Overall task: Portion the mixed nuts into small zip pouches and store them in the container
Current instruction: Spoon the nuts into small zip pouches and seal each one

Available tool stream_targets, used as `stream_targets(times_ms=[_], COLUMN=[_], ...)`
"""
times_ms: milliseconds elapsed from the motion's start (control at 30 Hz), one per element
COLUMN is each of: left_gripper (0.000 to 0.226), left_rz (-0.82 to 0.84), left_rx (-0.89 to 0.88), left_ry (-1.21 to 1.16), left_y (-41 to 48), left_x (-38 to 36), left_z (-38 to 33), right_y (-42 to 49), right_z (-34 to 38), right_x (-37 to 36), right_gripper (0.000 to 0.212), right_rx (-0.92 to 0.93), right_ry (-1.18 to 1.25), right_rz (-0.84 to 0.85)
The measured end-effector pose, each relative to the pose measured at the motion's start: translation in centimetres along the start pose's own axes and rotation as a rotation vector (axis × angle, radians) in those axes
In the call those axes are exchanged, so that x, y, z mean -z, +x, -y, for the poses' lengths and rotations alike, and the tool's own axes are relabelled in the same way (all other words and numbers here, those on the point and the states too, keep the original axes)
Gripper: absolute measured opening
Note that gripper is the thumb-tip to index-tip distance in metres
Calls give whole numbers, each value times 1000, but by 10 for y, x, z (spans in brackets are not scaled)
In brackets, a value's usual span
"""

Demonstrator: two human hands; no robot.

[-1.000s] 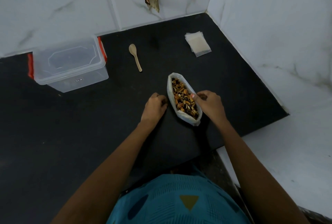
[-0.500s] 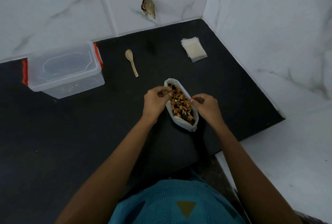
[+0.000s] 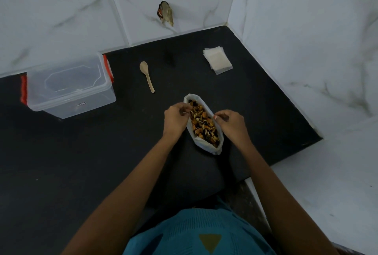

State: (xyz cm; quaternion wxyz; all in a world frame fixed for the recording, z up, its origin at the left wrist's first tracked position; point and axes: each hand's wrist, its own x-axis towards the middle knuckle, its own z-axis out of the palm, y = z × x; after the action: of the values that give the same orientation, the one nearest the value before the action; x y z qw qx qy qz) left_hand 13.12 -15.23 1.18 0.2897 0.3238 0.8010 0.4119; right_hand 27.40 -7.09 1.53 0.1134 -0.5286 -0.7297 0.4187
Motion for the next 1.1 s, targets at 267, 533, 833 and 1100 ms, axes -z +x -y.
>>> stream_targets(times_ms=[267,533,833,1100], left_gripper=[57,20,17,15], left_rz=[-80,-20,72,62], left_rx=[189,229,231,294], left_ry=[-66,-312,-472,-439], left_y=[-15,-21,-10,-8], left_x=[-11,-10,-1,1], left_z=[10,8,-26,-16], right_y=[6,8,19,22], right_z=[6,-2,1,3], right_x=[-8,7,32,26], right_gripper=[25,18,21,22], right_rx=[68,57,79,72], right_ry=[-68,-61,-46,-63], right_rz=[-14,-94,-122,-66])
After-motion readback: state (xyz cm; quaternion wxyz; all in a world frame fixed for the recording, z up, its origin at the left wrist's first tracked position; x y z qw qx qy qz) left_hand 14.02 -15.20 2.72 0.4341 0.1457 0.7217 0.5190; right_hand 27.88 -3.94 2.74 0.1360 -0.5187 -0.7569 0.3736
